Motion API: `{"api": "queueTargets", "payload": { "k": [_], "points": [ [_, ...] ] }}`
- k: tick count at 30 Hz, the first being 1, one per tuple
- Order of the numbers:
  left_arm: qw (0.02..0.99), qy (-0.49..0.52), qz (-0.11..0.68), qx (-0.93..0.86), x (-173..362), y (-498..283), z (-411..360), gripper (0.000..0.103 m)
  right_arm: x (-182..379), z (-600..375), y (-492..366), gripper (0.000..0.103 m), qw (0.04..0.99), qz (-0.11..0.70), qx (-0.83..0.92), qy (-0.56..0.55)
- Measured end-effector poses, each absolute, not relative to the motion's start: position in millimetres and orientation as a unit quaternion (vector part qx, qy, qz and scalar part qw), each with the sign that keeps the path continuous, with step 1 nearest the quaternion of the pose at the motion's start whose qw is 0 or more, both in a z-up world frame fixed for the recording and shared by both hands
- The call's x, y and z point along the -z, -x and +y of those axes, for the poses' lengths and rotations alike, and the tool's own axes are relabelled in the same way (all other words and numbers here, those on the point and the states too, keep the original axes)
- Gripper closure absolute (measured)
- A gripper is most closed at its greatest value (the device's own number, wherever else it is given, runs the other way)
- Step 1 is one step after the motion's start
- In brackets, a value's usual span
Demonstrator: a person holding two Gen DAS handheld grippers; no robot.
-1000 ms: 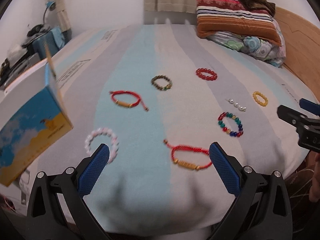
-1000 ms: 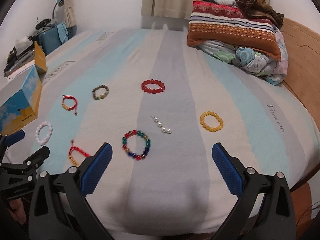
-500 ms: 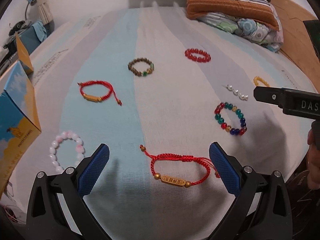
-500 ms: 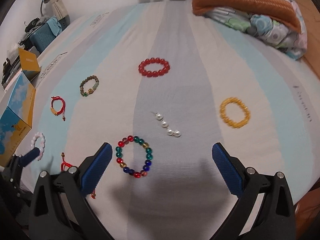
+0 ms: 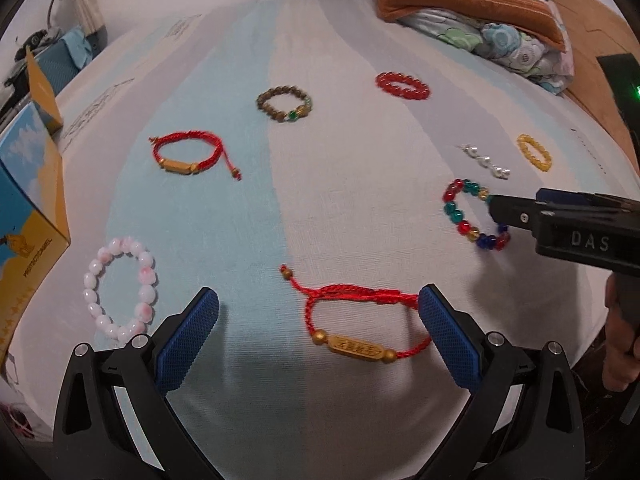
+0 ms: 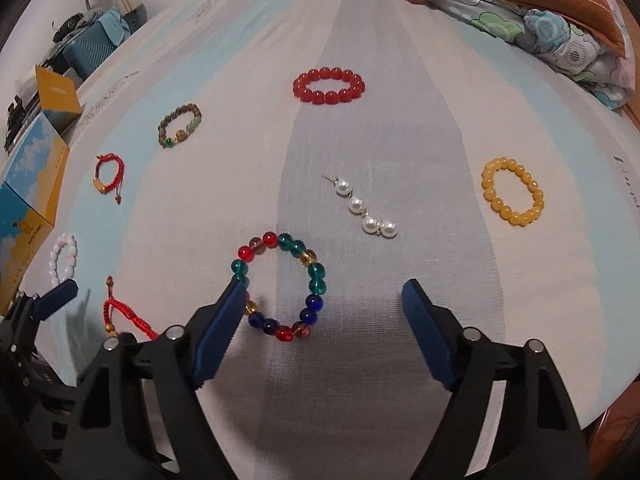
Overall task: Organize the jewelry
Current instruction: 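Close the left gripper on the red cord bracelet while the right gripper closes on the multicolour bead bracelet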
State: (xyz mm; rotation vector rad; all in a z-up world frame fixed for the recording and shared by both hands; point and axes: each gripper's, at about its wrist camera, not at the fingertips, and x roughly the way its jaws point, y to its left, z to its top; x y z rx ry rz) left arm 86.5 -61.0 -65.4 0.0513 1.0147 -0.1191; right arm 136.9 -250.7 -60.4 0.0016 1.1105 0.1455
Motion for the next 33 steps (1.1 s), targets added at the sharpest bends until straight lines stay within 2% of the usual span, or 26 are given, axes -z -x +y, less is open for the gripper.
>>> {"api": "queueTargets", "payload": {
  "k": [7, 9, 10, 12, 14, 16, 20, 22, 25, 33],
  "points": [
    [0.860, -0.017, 0.506, 0.061, 77, -88, -58, 0.023, 69, -247, -140, 0.045, 0.841, 0.537, -0.068, 0.009],
    [0.860, -0.016, 0.507, 0.060, 77, -88, -57, 0.027, 73, -247, -141, 0.053, 0.837, 0.543, -0.067, 0.011],
    [0.860, -0.014, 0.507, 0.061, 78, -88, -57, 0.032, 74, -248, -141, 0.055, 0.836, 0.545, -0.066, 0.012],
    [0.859, -0.013, 0.508, 0.061, 78, -87, -57, 0.042, 76, -248, -140, 0.068, 0.835, 0.546, -0.063, 0.017],
    [0.859, -0.015, 0.508, 0.063, 77, -85, -56, 0.052, 77, -248, -139, 0.073, 0.836, 0.545, -0.064, 0.023],
    [0.858, -0.013, 0.510, 0.065, 77, -85, -57, 0.065, 76, -246, -138, 0.081, 0.837, 0.542, -0.065, 0.027],
    [0.855, -0.008, 0.514, 0.067, 76, -83, -54, 0.082, 77, -243, -136, 0.088, 0.839, 0.538, -0.065, 0.038],
    [0.854, -0.006, 0.516, 0.068, 76, -83, -53, 0.091, 76, -242, -135, 0.089, 0.841, 0.536, -0.065, 0.042],
    [0.851, -0.002, 0.520, 0.072, 76, -83, -52, 0.094, 76, -243, -135, 0.090, 0.841, 0.536, -0.068, 0.037],
    [0.851, -0.003, 0.519, 0.081, 73, -81, -52, 0.094, 73, -245, -136, 0.091, 0.843, 0.533, -0.068, 0.027]
  ]
}}
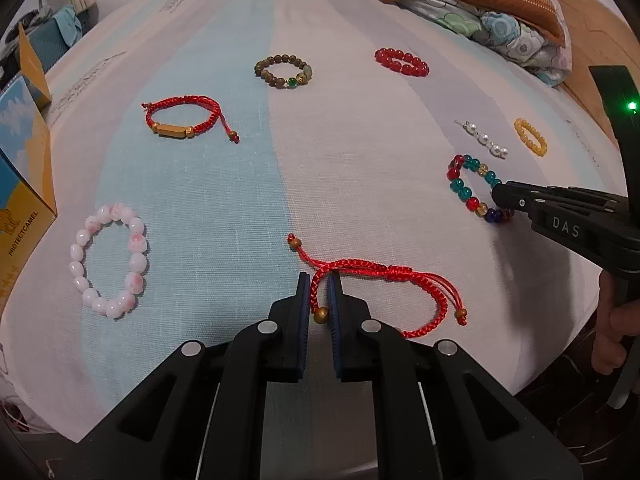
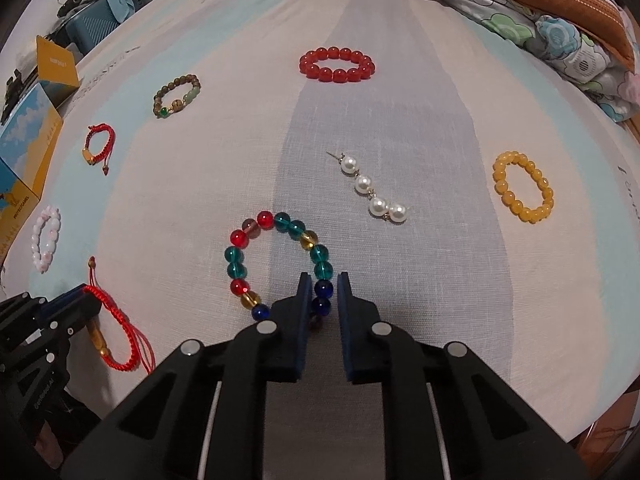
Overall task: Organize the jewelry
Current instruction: 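Close the left gripper on the red cord bracelet while the right gripper closes on the multicolour bead bracelet, then lift the red cord bracelet with the left gripper while the right gripper lifts the multicolour bracelet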
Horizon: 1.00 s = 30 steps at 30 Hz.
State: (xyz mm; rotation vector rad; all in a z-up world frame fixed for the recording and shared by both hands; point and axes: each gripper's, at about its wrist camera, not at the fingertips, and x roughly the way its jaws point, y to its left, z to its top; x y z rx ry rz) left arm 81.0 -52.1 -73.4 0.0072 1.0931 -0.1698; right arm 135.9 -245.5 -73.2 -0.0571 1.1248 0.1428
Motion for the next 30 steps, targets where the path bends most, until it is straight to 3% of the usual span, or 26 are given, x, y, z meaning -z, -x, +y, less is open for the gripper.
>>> {"api": "queueTargets", "payload": {
  "k": [13, 19, 21, 30],
  "points": [
    [0.854, 0.005, 0.513, 0.086, 67, -80, -52, 0.094, 60, -250, -136, 0.090, 0.855, 0.513, -0.076, 0.003],
    [0.853, 0.003, 0.515, 0.088, 68, -80, -54, 0.094, 70, -251, -143, 0.086, 0.845, 0.530, -0.068, -0.001],
    [0.852, 0.004, 0.515, 0.089, 69, -80, -54, 0.094, 74, -249, -144, 0.077, 0.843, 0.534, -0.069, -0.002],
    [0.851, 0.006, 0.517, 0.089, 70, -82, -55, 0.094, 80, -242, -143, 0.074, 0.842, 0.535, -0.069, 0.022]
  ]
}}
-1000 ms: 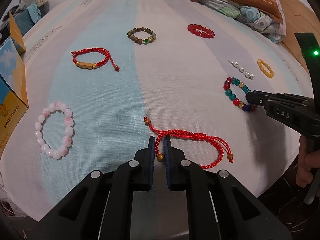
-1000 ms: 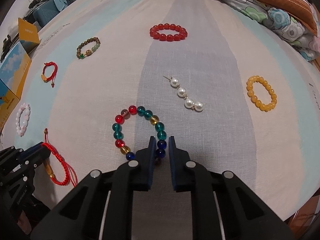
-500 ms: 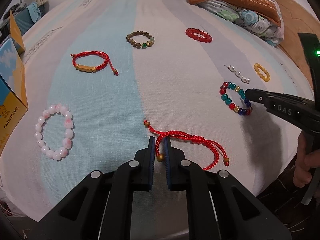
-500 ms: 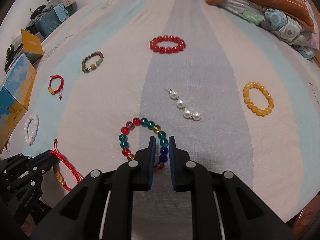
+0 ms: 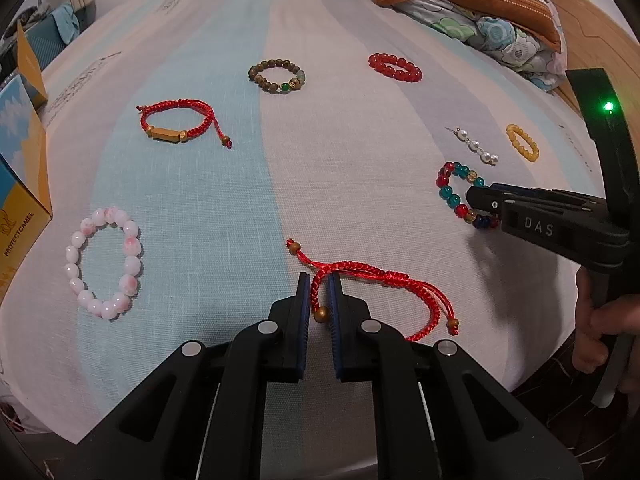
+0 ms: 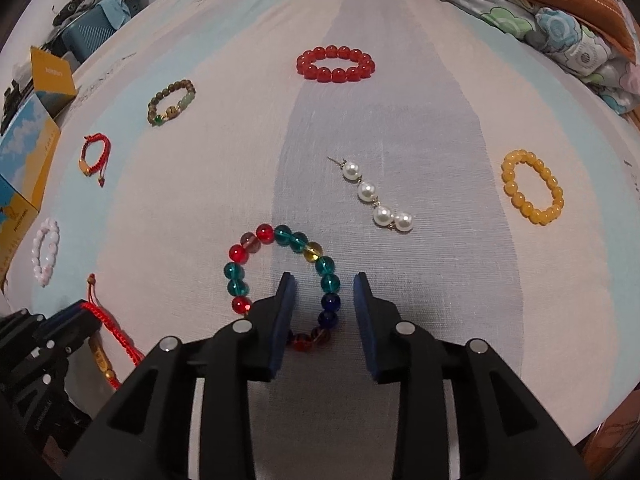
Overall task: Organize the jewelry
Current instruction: 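Lift the red cord bracelet with the left gripper while the right gripper lifts the multicolour bracelet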
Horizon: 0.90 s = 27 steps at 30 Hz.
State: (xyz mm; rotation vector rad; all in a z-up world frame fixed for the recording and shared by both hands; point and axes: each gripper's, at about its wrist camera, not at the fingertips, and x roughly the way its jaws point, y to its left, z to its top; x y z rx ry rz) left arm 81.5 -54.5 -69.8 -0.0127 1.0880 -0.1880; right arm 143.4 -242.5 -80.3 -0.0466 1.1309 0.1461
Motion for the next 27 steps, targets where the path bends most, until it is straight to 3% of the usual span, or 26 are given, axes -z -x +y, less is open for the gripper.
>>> {"api": "queueTargets", "payload": {
  "k": [3, 7, 14, 20, 23, 24, 27],
  "points": [
    [0.851, 0.005, 0.517, 0.090, 70, -82, -55, 0.094, 80, -239, -142, 0.086, 0.843, 0.532, -0.071, 0.036],
    [0.851, 0.006, 0.517, 0.089, 70, -81, -54, 0.094, 77, -242, -141, 0.093, 0.847, 0.527, -0.069, 0.028],
    [0.851, 0.006, 0.518, 0.088, 70, -82, -54, 0.094, 73, -246, -143, 0.093, 0.847, 0.527, -0.074, 0.013],
    [0.851, 0.003, 0.518, 0.089, 71, -82, -55, 0.094, 80, -241, -144, 0.083, 0.842, 0.534, -0.067, 0.026],
    [0.851, 0.004, 0.518, 0.090, 71, -82, -55, 0.094, 81, -236, -142, 0.085, 0.846, 0.527, -0.068, 0.050],
    [0.851, 0.004, 0.518, 0.090, 71, -82, -55, 0.094, 82, -235, -141, 0.093, 0.846, 0.526, -0.071, 0.054],
    [0.851, 0.006, 0.518, 0.090, 71, -82, -55, 0.094, 80, -236, -140, 0.094, 0.847, 0.524, -0.072, 0.050]
  ]
}}
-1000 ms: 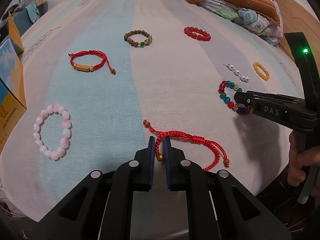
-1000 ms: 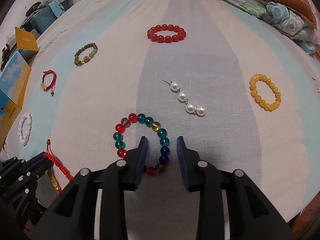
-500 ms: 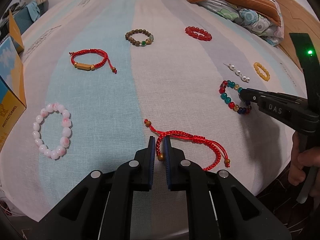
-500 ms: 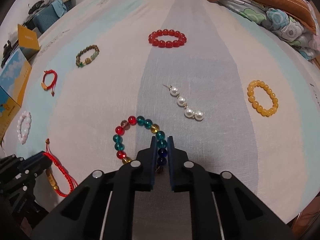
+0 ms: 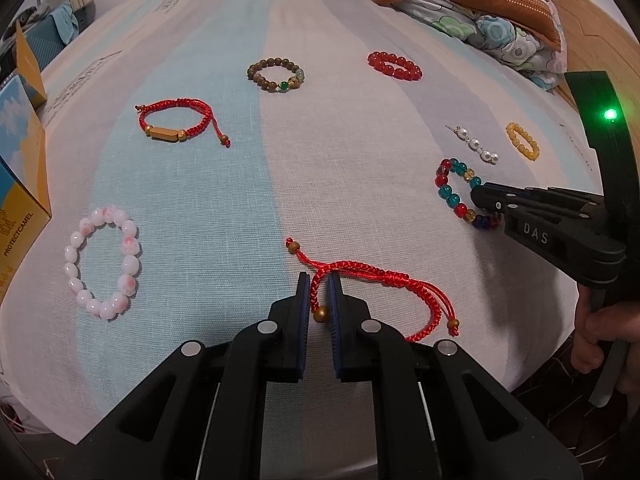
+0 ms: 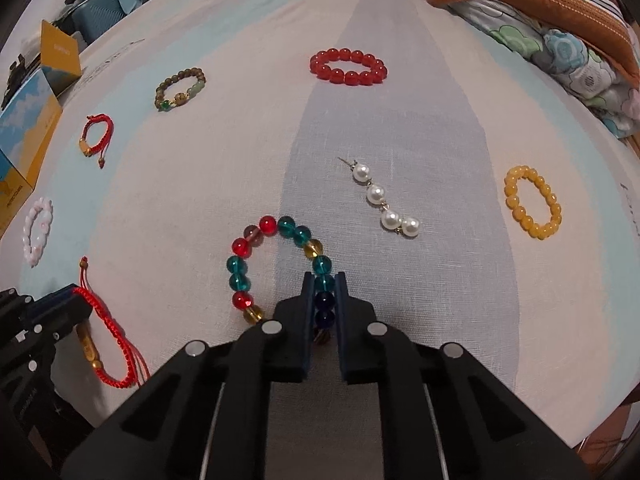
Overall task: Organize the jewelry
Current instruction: 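Lift the red cord bracelet with the left gripper while the right gripper lifts the multicolour bracelet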
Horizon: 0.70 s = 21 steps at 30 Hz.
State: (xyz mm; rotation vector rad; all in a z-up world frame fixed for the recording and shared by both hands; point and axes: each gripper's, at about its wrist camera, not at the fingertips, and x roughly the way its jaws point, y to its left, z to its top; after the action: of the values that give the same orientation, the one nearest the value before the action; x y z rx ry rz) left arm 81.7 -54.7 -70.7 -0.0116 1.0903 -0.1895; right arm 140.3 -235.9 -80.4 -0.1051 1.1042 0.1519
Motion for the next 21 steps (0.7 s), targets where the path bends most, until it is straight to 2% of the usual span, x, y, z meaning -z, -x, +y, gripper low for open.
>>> {"api": "queueTargets", "payload": {
  "k": [21],
  "points": [
    [0.856, 0.019, 0.507, 0.098, 58, -77, -53, 0.094, 38, -248, -127, 0.094, 0.877, 0.472, -0.093, -0.012]
  ]
}}
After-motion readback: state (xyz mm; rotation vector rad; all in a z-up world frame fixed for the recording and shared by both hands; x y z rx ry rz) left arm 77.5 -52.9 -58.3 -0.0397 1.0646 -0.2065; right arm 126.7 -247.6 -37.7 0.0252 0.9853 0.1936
